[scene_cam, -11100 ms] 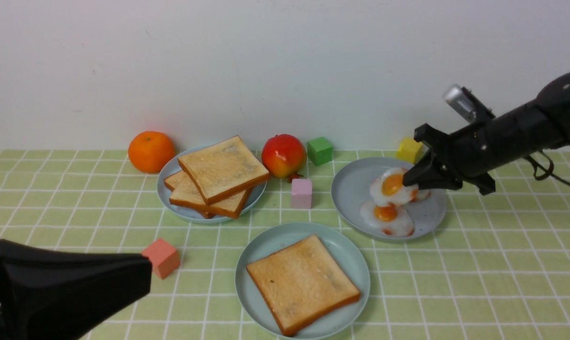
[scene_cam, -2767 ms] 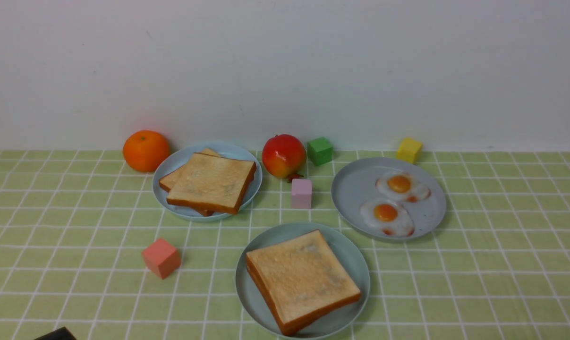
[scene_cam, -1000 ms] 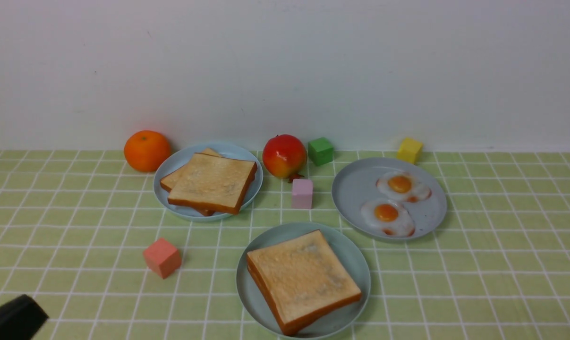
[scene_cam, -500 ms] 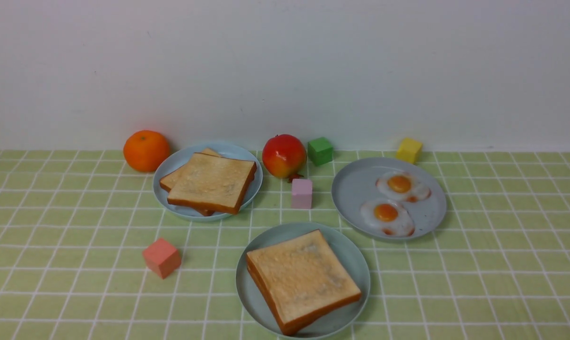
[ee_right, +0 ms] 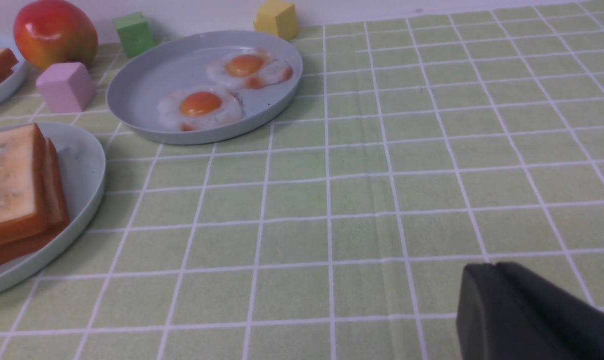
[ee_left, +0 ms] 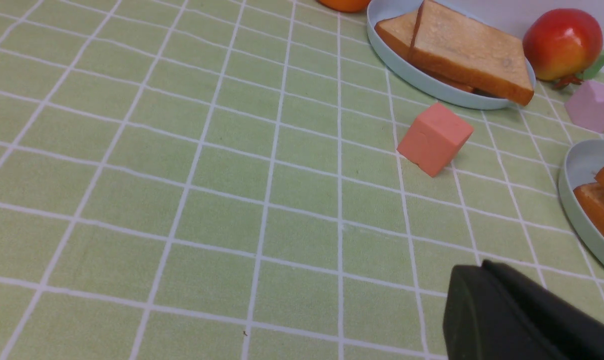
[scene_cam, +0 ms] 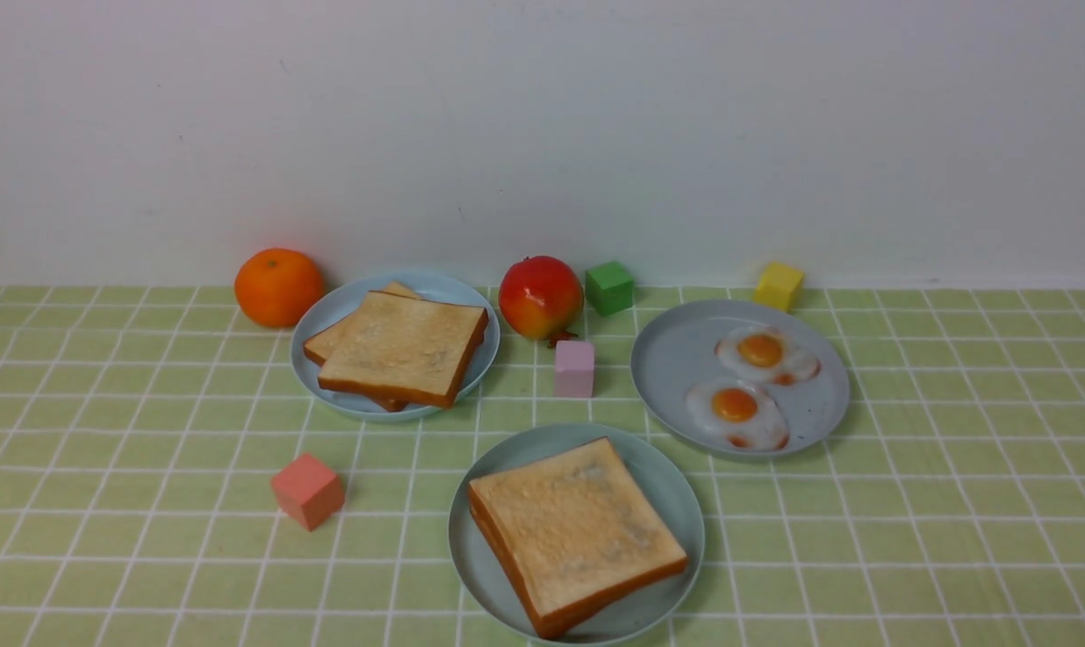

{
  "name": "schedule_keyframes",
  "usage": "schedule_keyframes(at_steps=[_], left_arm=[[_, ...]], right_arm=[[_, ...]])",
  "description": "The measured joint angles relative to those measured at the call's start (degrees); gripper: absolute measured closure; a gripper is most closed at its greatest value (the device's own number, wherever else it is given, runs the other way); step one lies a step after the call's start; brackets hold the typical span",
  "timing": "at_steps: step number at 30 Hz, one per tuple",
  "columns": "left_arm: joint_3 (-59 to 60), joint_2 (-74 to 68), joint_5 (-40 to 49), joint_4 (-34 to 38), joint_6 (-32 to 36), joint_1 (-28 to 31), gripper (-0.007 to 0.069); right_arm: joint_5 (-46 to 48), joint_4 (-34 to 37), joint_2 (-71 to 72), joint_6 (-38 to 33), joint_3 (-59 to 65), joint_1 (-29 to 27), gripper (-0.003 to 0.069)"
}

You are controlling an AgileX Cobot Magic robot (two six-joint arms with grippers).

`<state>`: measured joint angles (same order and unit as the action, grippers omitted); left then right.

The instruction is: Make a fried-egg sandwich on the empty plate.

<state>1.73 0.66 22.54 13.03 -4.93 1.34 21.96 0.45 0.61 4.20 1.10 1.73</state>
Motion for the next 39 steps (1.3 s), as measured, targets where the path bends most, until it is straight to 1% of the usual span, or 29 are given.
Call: schedule_keyframes(at_steps=[39], left_arm=[[0.0, 0.0, 0.0, 0.0, 0.0, 0.0, 0.063]], right_arm=[[0.0, -0.03, 0.04, 0.0, 0.0, 0.0, 0.0589]])
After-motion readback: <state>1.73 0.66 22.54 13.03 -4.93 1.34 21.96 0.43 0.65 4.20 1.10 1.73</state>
